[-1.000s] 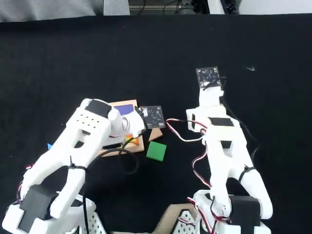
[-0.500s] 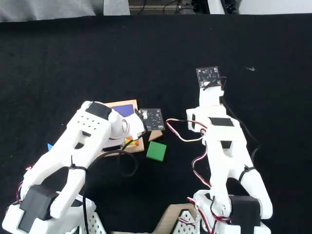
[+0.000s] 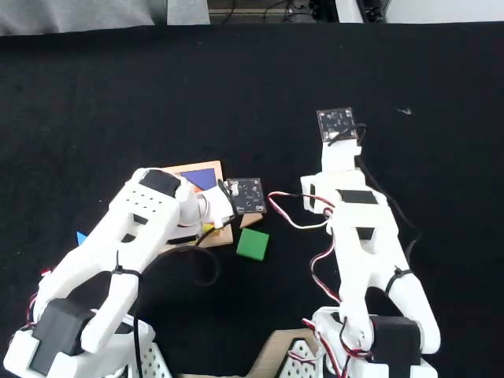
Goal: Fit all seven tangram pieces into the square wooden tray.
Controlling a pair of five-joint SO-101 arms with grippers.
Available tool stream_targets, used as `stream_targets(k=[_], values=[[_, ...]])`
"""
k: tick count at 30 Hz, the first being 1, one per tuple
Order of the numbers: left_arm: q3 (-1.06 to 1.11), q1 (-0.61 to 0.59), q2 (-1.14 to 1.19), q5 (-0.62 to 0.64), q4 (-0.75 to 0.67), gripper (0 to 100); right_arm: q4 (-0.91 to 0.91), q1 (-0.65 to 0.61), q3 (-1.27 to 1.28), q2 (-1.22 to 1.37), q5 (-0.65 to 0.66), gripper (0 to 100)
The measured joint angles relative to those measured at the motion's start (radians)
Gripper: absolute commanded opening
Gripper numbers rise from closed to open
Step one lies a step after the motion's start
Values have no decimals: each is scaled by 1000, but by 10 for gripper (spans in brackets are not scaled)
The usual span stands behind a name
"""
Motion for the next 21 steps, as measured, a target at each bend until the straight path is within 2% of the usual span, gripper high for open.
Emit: stream_targets(k=[12,21], values=[[3,29,0,17,26,30,0,0,0,0,0,11],[15,61,0,38,-6,30,0,0,0,0,0,11]])
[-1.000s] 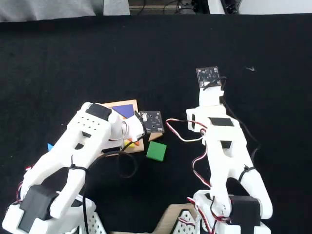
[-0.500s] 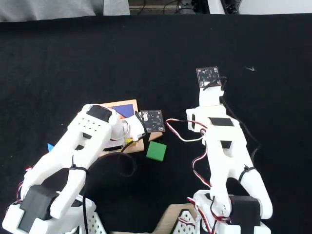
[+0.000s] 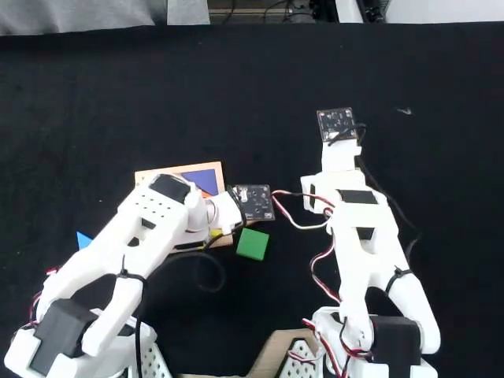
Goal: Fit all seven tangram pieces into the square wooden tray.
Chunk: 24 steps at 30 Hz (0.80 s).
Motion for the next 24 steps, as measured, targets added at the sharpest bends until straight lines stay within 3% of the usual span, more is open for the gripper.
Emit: stream_targets(k=[5,11,18,24], values=[[6,0,0,0,-6,47,0,0,0,0,0,11],[6,0,0,51,-5,217,0,0,0,0,0,11],[6,-5,0,54,-17,223,0,0,0,0,0,11],[6,-115,0,17,-98,223,0,0,0,0,0,11]])
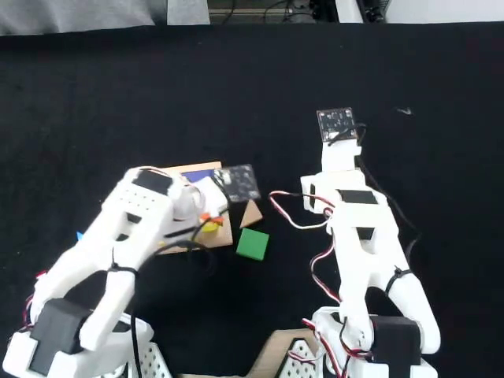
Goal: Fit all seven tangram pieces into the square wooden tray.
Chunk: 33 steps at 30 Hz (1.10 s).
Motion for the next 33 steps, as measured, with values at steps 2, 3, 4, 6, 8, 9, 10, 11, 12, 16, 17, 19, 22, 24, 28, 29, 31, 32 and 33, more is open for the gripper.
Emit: stream_targets(k=[2,3,4,6,8,9,10,11,12,16,17,19,22,24,28,29,31,32,33], values=[[0,-31,0,-3,-6,223,0,0,0,0,0,11],[0,-35,0,-3,-8,223,0,0,0,0,0,11],[0,-38,0,-3,-9,223,0,0,0,0,0,11],[0,-38,0,-3,-9,223,0,0,0,0,0,11],[-6,-38,0,-3,-6,223,0,0,0,0,0,11],[-15,-38,0,-3,0,223,0,0,0,0,0,11],[-28,-40,0,-3,3,223,0,0,0,0,0,11],[-43,-44,0,-3,5,223,0,0,0,0,0,11],[-55,-51,0,-3,6,223,0,0,0,0,0,11],[-98,-71,2,-5,6,223,0,0,0,0,0,11],[-104,-77,2,-9,6,223,0,0,0,0,0,11],[-109,-95,2,-28,6,223,0,0,0,0,0,11],[-110,-107,2,-48,6,223,0,0,0,0,0,11],[-124,-133,3,-49,6,223,0,0,0,0,0,11],[-157,-206,3,-49,6,223,0,0,0,0,0,11],[-157,-218,9,-49,-5,223,0,0,0,0,0,11],[-133,-222,17,-34,-51,223,0,0,0,0,0,11],[-121,-221,21,-14,-80,223,0,0,0,0,0,11],[-110,-219,25,11,-107,223,0,0,0,0,0,11]])
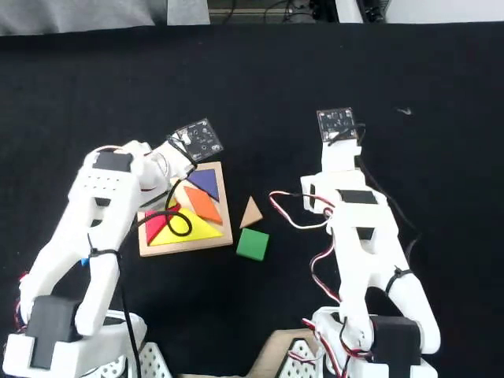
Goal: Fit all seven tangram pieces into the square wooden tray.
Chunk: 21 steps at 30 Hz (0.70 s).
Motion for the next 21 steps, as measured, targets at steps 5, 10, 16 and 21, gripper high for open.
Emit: stream_targets(k=[5,10,16,21], values=[[18,55,9,167,-143,223,0,0,0,0,0,11],[40,63,49,144,-170,223,0,0,0,0,0,11],[40,51,114,137,-172,223,0,0,0,0,0,11],[40,52,173,135,-233,223,0,0,0,0,0,11]])
